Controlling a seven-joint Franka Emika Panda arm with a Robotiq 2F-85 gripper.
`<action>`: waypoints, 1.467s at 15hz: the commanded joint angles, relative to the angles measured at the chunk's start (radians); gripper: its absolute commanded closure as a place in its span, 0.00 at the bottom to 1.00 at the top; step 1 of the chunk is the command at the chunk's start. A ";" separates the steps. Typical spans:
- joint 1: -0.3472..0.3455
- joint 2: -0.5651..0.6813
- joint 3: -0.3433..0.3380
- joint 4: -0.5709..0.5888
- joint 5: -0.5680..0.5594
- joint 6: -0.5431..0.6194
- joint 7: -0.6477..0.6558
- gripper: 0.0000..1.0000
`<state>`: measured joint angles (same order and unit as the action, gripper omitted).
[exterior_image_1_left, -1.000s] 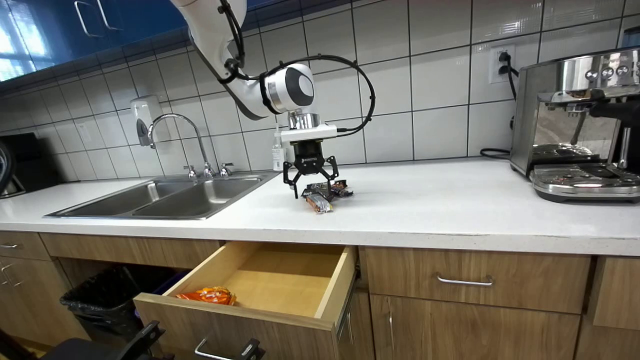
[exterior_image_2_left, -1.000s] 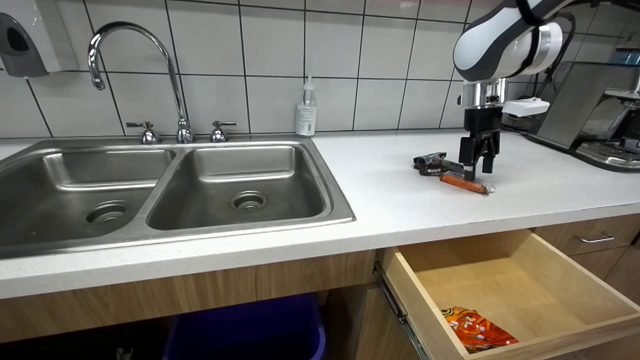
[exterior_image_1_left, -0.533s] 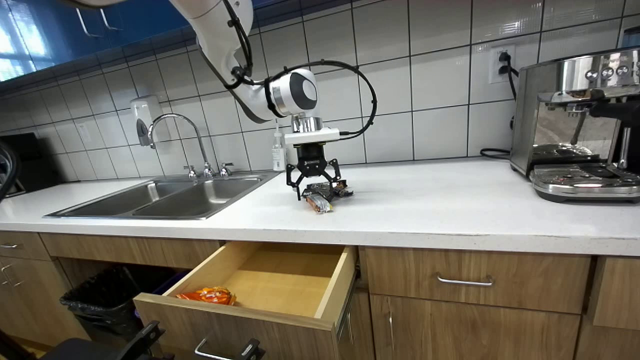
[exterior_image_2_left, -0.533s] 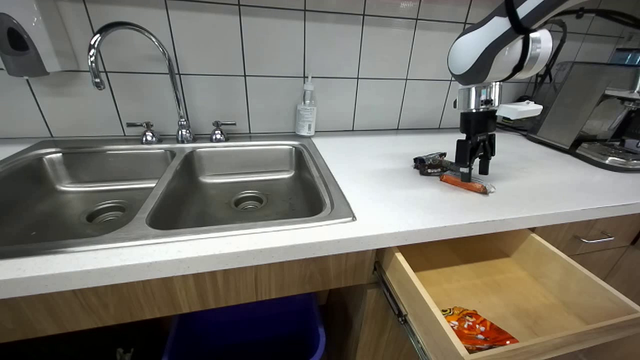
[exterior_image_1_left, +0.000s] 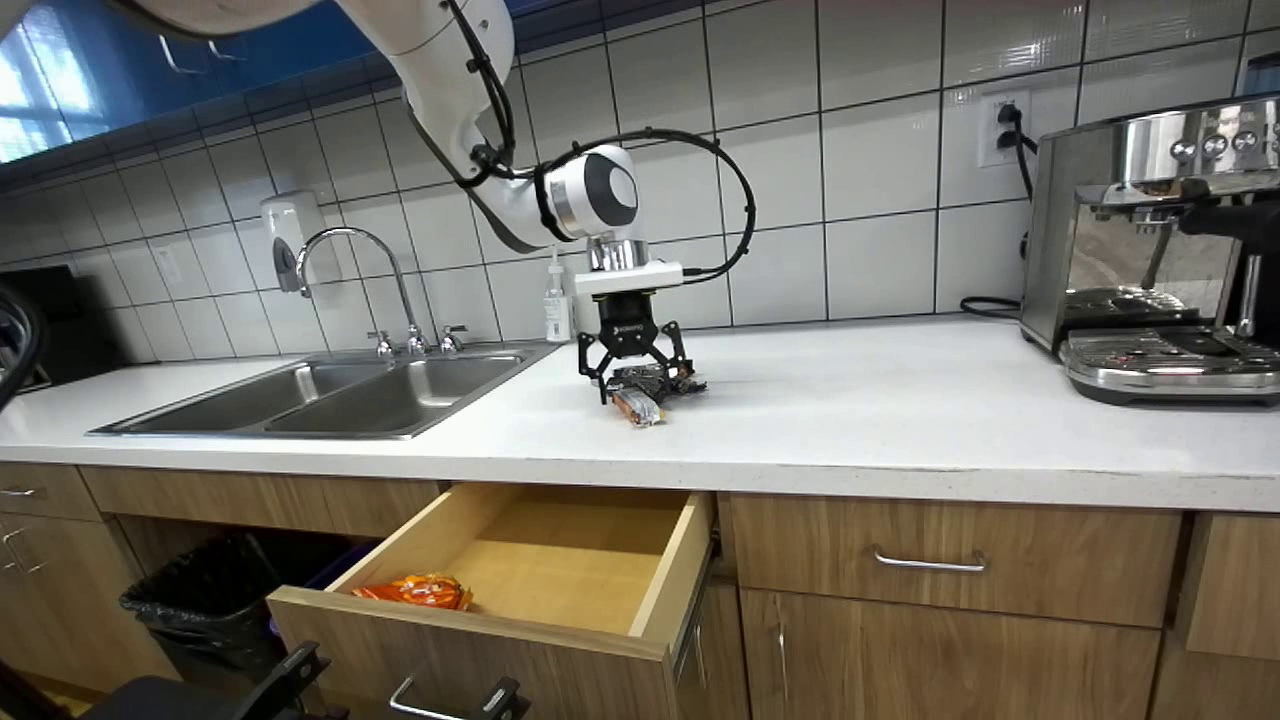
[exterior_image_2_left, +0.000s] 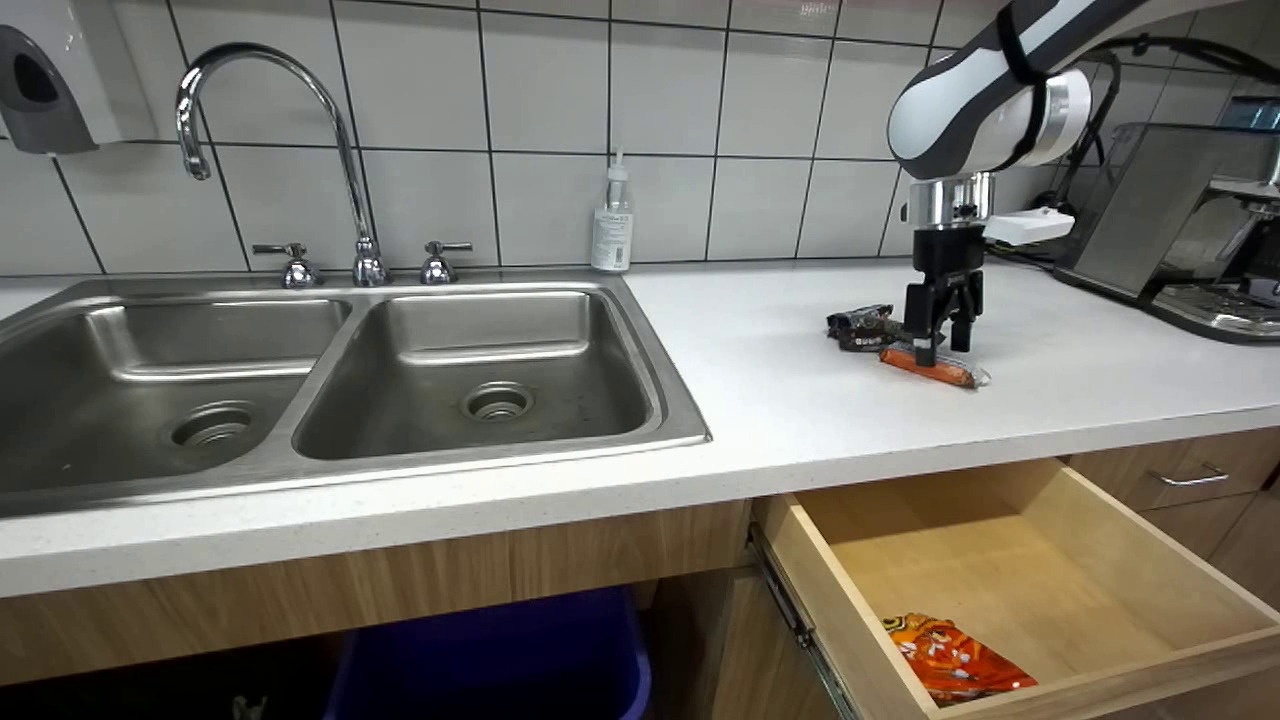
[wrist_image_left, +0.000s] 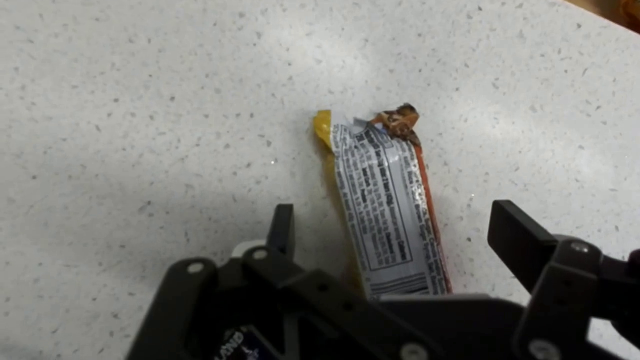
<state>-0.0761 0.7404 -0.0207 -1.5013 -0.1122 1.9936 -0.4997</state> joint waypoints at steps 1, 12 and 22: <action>-0.016 0.026 0.020 0.057 -0.022 -0.042 -0.010 0.00; -0.020 0.037 0.024 0.077 -0.019 -0.058 -0.017 0.73; -0.017 -0.024 0.036 0.004 -0.020 -0.045 -0.021 0.83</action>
<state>-0.0767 0.7610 -0.0088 -1.4640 -0.1182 1.9666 -0.4997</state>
